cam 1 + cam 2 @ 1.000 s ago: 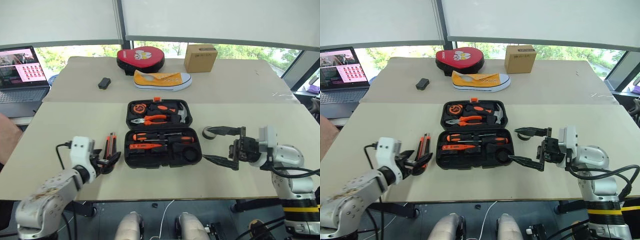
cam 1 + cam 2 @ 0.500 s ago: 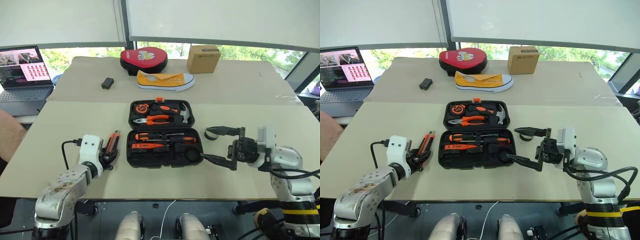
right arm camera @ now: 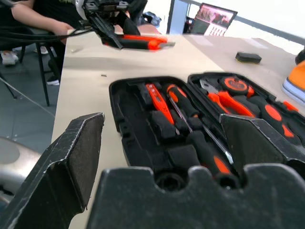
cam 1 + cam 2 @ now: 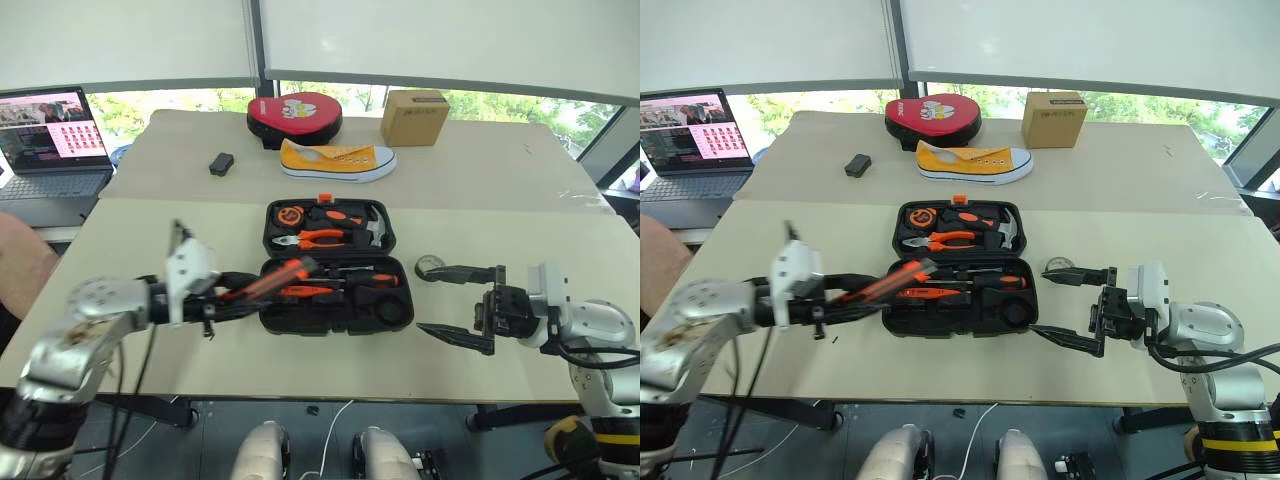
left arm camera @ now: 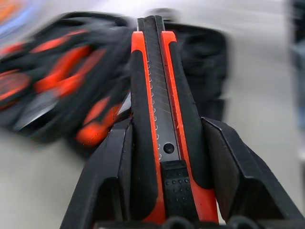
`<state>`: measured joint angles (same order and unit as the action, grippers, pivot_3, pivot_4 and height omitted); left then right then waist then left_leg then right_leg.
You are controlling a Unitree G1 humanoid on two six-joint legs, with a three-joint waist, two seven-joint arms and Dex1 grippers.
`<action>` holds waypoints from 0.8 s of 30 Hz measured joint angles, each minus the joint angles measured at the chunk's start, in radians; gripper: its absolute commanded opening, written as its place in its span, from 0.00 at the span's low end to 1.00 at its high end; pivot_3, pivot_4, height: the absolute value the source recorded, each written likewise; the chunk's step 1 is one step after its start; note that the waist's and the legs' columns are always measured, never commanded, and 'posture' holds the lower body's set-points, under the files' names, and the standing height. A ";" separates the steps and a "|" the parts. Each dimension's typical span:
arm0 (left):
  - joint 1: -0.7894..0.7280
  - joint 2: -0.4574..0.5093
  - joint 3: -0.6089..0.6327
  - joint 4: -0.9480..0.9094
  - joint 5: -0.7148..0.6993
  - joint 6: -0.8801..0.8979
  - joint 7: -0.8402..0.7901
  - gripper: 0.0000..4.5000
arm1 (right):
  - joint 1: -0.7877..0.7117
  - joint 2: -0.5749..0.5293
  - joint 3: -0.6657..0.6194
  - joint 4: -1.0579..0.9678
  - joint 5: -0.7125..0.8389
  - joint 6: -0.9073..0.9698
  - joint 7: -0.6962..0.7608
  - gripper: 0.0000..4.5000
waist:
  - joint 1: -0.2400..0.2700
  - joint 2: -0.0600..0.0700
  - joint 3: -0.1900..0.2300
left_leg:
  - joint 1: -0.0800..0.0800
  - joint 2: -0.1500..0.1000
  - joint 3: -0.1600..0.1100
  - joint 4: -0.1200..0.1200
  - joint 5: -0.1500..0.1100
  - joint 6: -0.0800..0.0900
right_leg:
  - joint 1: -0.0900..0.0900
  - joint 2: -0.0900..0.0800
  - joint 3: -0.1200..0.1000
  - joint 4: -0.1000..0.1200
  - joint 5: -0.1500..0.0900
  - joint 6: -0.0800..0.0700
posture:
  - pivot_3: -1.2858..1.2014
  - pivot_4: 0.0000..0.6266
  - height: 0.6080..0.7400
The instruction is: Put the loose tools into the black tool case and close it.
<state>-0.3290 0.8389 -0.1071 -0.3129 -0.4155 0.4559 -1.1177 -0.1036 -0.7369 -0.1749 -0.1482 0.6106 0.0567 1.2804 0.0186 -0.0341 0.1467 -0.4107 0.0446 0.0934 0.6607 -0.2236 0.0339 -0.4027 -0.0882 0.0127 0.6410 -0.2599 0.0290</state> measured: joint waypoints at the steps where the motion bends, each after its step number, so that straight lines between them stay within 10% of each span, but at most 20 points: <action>1: -0.046 -0.006 -0.068 0.004 0.044 0.000 -0.013 0.38 | 0.000 0.000 0.001 -0.003 0.000 0.004 -0.004 1.00 | -0.002 0.000 0.000 | 0.000 -0.001 0.000 0.000 0.000 0.000 | 0.000 0.002 0.001 0.000 0.000 0.000 | 0.52 0.24 1.00; 17: -0.212 -0.128 -0.299 0.192 0.318 -0.124 -0.044 0.38 | 0.050 0.000 -0.003 -0.076 0.000 0.022 -0.065 1.00 | -0.007 0.000 0.000 | -0.003 0.005 -0.003 0.001 0.000 0.000 | -0.002 0.010 0.002 0.001 0.000 0.000 | 0.52 0.24 1.00; 24: -0.218 -0.138 -0.265 0.212 0.305 -0.151 -0.083 0.96 | 0.041 0.000 -0.003 -0.058 -0.008 0.022 -0.064 1.00 | -0.007 0.000 0.000 | -0.003 0.005 -0.003 0.001 0.000 0.000 | -0.002 0.011 0.002 0.001 0.000 0.000 | 0.52 0.24 1.00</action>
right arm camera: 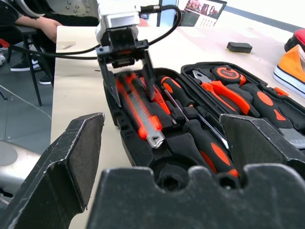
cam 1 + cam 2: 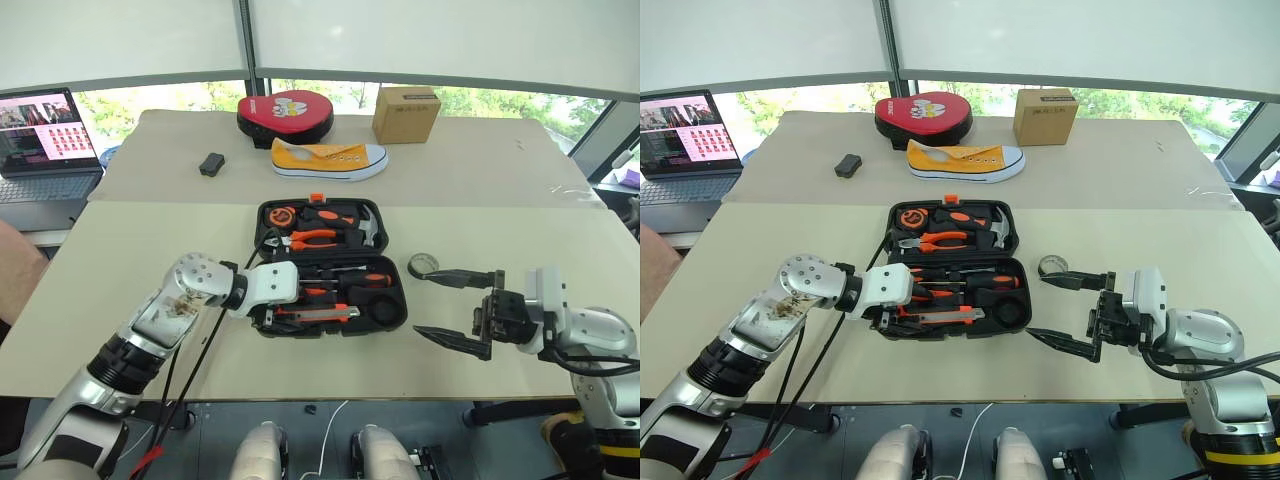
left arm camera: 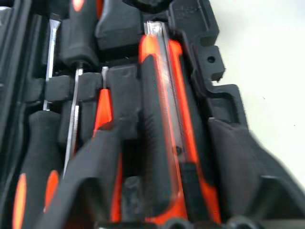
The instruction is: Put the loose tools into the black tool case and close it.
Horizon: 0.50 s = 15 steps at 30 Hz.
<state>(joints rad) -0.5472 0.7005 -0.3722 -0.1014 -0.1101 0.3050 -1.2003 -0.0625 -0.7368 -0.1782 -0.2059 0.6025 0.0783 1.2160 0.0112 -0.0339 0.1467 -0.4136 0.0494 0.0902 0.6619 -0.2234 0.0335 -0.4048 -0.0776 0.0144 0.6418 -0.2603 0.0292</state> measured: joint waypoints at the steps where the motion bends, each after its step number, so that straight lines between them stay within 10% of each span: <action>1: 0.000 -0.018 0.013 0.013 -0.016 -0.002 -0.002 0.96 | -0.004 0.001 0.000 0.008 -0.002 -0.001 0.000 1.00 | 0.000 0.000 0.000 | 0.000 0.000 0.000 0.000 0.000 0.000 | 0.000 0.000 0.000 0.000 0.000 0.000 | 0.52 0.24 1.00; 6: -0.004 -0.109 0.093 0.055 -0.143 -0.003 -0.017 0.96 | -0.041 0.009 0.002 0.043 -0.010 -0.008 0.004 1.00 | 0.001 0.000 0.000 | -0.001 0.000 -0.001 0.003 0.000 0.000 | 0.000 0.000 -0.001 0.001 0.000 0.000 | 0.52 0.24 1.00; 15: 0.047 -0.103 0.143 0.171 -0.111 -0.247 -0.051 0.29 | -0.053 0.041 0.007 0.075 -0.030 -0.016 0.001 1.00 | 0.000 0.000 0.000 | -0.001 0.000 -0.001 0.003 0.000 0.000 | 0.000 0.000 0.000 0.001 0.000 0.000 | 0.52 0.24 1.00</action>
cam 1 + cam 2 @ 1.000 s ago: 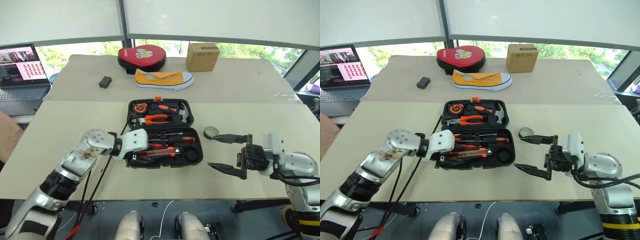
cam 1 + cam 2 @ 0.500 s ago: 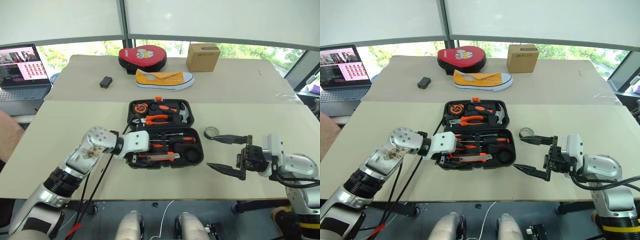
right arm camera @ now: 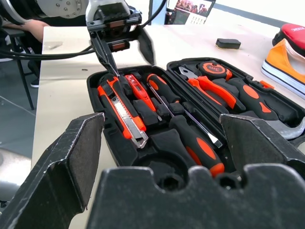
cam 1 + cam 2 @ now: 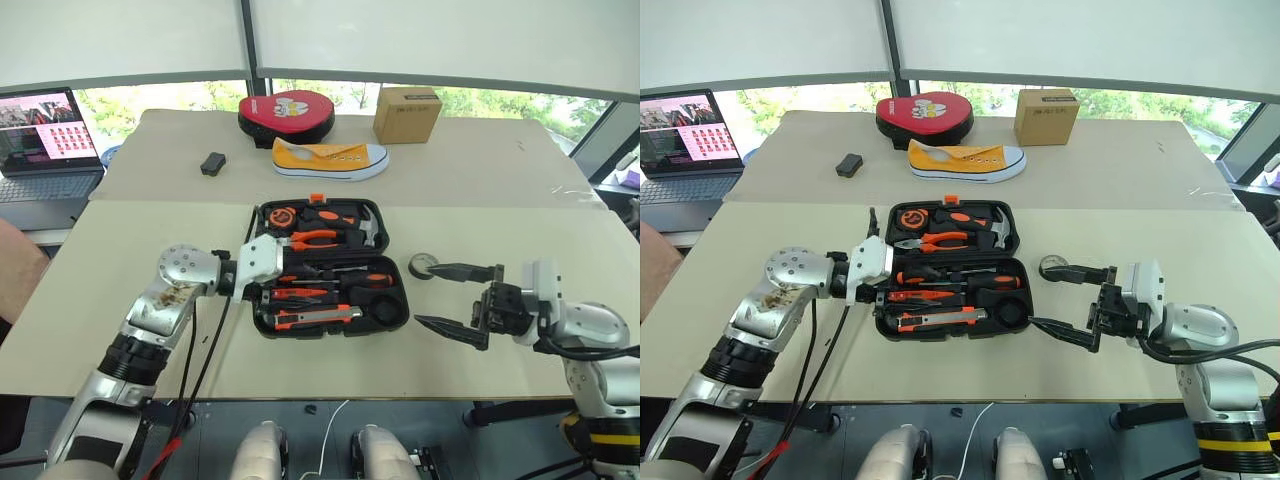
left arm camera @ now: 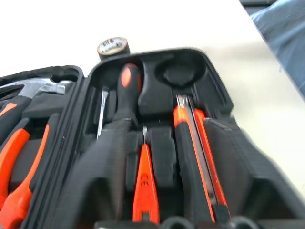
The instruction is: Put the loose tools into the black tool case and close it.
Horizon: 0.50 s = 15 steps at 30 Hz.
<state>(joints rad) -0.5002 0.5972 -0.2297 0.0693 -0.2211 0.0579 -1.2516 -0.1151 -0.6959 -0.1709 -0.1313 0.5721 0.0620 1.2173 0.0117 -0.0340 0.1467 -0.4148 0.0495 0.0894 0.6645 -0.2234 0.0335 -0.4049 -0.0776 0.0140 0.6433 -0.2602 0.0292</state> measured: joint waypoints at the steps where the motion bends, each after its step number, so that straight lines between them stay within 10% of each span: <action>1: 0.012 -0.002 -0.015 0.011 0.018 -0.021 -0.004 0.20 | 0.000 0.003 0.000 0.002 -0.002 -0.003 -0.001 1.00 | 0.000 0.000 0.000 | 0.000 0.000 0.000 0.000 0.000 0.000 | 0.000 0.000 0.000 0.000 0.000 0.000 | 0.52 0.24 1.00; 4: 0.041 -0.023 -0.040 0.033 0.047 -0.048 0.008 0.01 | -0.004 0.005 0.000 0.004 -0.005 -0.005 -0.003 1.00 | 0.004 0.000 0.000 | 0.000 0.000 0.000 0.001 0.000 0.000 | 0.000 0.000 0.000 0.000 0.000 0.000 | 0.52 0.24 1.00; 15: 0.035 -0.077 -0.082 0.016 0.109 0.100 0.117 0.01 | 0.063 -0.006 -0.015 -0.058 0.002 0.020 -0.030 1.00 | 0.012 0.002 -0.002 | 0.006 0.000 -0.001 0.005 0.000 0.000 | 0.008 0.000 0.000 0.002 0.000 0.001 | 0.52 0.24 1.00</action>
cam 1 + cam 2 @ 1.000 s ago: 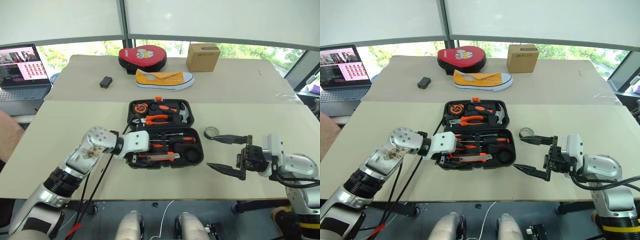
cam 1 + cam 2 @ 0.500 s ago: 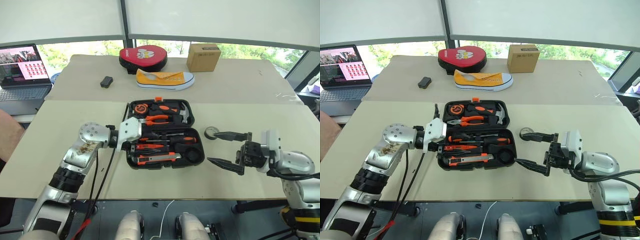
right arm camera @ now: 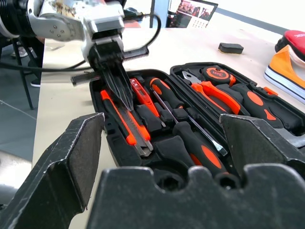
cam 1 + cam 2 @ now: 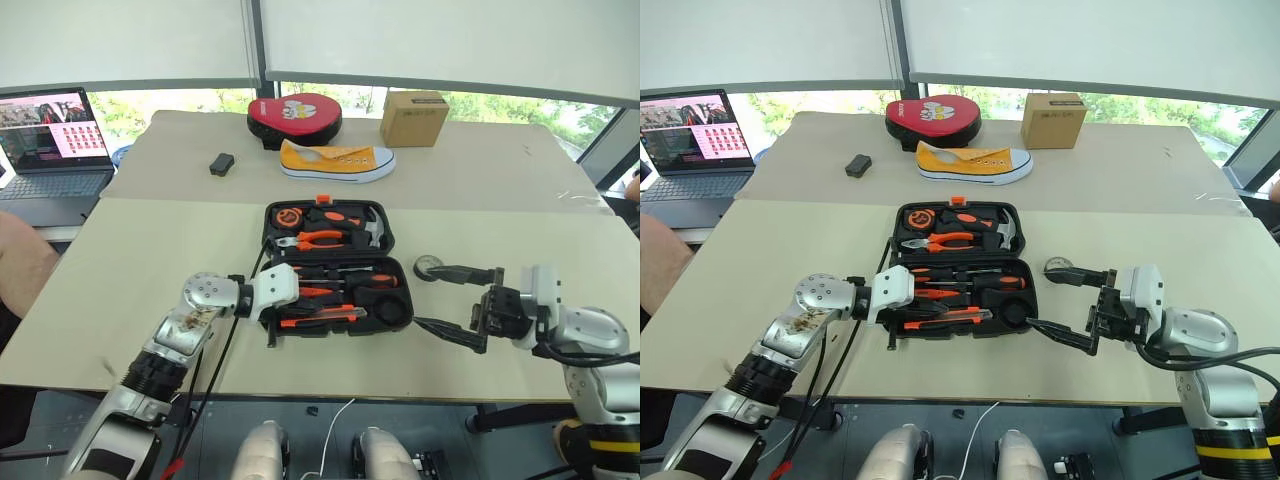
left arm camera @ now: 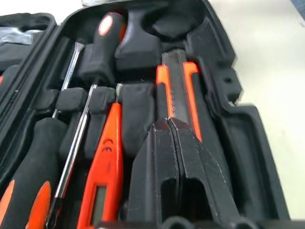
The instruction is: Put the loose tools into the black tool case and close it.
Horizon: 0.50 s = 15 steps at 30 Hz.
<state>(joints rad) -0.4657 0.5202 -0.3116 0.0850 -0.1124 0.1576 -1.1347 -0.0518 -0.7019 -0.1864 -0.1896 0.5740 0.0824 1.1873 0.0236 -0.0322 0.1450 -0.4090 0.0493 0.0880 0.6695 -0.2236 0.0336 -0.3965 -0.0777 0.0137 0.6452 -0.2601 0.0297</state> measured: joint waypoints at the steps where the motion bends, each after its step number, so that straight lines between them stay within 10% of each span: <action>1: 0.001 0.000 -0.004 -0.009 0.002 0.023 0.006 0.01 | 0.004 0.000 -0.001 -0.002 0.000 0.008 -0.003 1.00 | 0.000 0.000 0.000 | 0.003 0.000 0.000 0.000 0.000 0.000 | 0.003 0.000 0.000 -0.001 0.000 0.000 | 0.52 0.24 1.00; 5: 0.019 -0.002 -0.004 -0.029 0.002 0.040 0.029 0.01 | 0.033 -0.001 -0.029 -0.024 0.001 0.019 -0.027 1.00 | -0.001 0.004 -0.003 | 0.005 0.000 0.000 -0.001 -0.001 0.002 | 0.006 0.000 0.000 -0.003 0.000 0.000 | 0.52 0.24 1.00; 12: 0.096 -0.044 0.179 -0.050 -0.174 0.008 0.051 0.49 | 0.189 0.029 -0.165 -0.020 -0.010 -0.013 -0.123 1.00 | -0.006 0.003 -0.002 | 0.002 0.002 -0.002 -0.001 -0.001 0.002 | 0.003 0.000 -0.001 -0.003 0.000 0.000 | 0.52 0.24 1.00; 15: 0.200 0.083 0.348 -0.130 -0.291 0.022 0.002 0.74 | 0.352 0.049 -0.240 0.092 -0.056 -0.060 -0.136 1.00 | -0.013 0.005 -0.003 | 0.004 0.002 -0.001 -0.006 -0.002 0.001 | 0.003 -0.001 0.000 -0.004 -0.002 -0.001 | 0.52 0.24 1.00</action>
<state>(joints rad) -0.2654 0.6037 0.0366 -0.0452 -0.4037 0.1793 -1.1329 0.2999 -0.6531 -0.4259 -0.0980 0.5180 0.0221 1.0514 0.0105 -0.0274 0.1423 -0.4049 0.0511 0.0867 0.6634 -0.2256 0.0350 -0.3934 -0.0790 0.0138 0.6411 -0.2621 0.0284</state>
